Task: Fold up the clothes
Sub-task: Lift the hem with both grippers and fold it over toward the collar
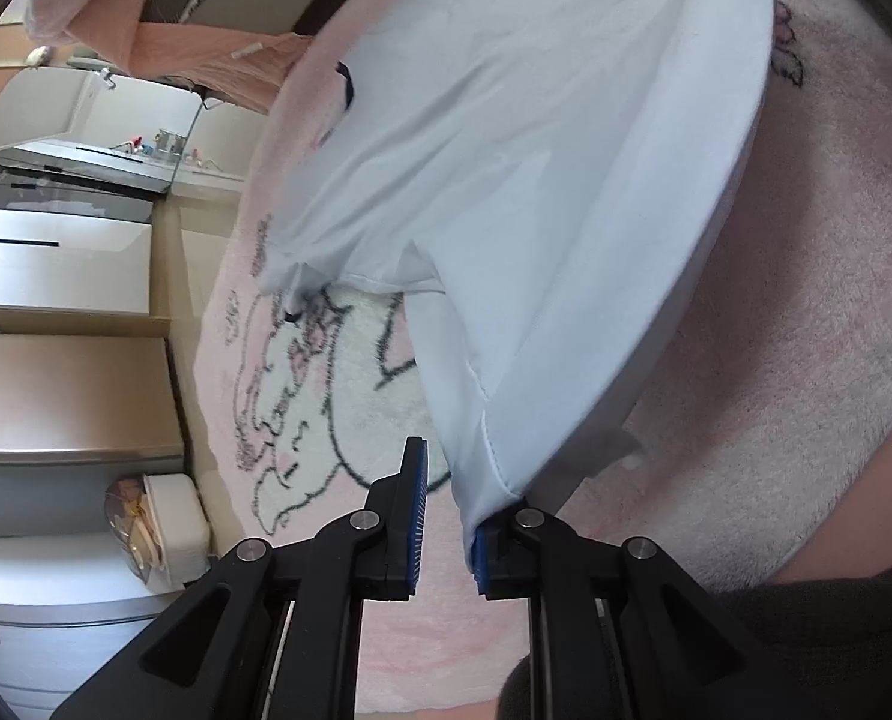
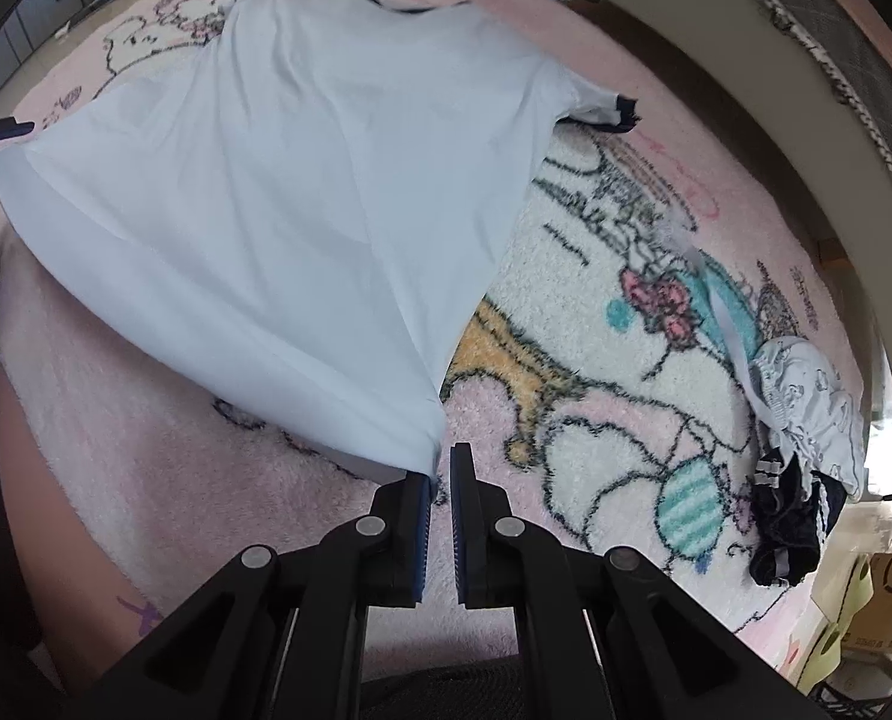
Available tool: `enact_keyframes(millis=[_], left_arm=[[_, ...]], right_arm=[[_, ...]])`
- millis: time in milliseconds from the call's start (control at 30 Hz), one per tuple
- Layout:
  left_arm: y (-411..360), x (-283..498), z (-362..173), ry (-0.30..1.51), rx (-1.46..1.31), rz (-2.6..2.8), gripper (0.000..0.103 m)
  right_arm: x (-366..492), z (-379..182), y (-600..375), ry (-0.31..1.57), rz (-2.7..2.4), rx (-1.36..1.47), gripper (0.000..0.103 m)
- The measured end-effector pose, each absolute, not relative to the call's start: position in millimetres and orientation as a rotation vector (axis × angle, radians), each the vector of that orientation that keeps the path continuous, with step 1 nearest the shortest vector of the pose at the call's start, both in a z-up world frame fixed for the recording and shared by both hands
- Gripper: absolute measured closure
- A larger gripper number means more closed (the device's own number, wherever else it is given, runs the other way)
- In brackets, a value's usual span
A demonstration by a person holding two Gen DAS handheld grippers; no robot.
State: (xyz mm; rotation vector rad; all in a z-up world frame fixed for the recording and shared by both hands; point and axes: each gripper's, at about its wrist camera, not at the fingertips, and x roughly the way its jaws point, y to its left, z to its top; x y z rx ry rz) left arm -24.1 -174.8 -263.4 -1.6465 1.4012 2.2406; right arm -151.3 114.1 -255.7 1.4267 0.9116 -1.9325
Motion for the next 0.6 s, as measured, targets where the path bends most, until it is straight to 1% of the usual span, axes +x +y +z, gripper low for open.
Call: enact_keyframes(millis=[100,167,333,467,600], left_arm=[[-176,-27,-250,1.396,-1.635,2.254,0.091],[-179,-28,-247,1.359,-1.646,2.262,0.091],[-183,-24,-259,1.302,-1.728,2.219,0.091],[-178,-12,-278,1.261,-1.8,2.132,0.091],[-173,-5,-299,1.26,-1.873,2.045,0.091]], right_arm=[[-149,-240,114,0.909,-1.952,1.398,0.1],[-147,-232,114,0.917,-1.95,1.384,0.1],[-143,-225,114,0.918,-1.922,1.389,0.1],[-136,-240,116,0.943,-1.846,1.46,0.1],[-130,-266,120,0.966,-1.756,1.563,0.1]])
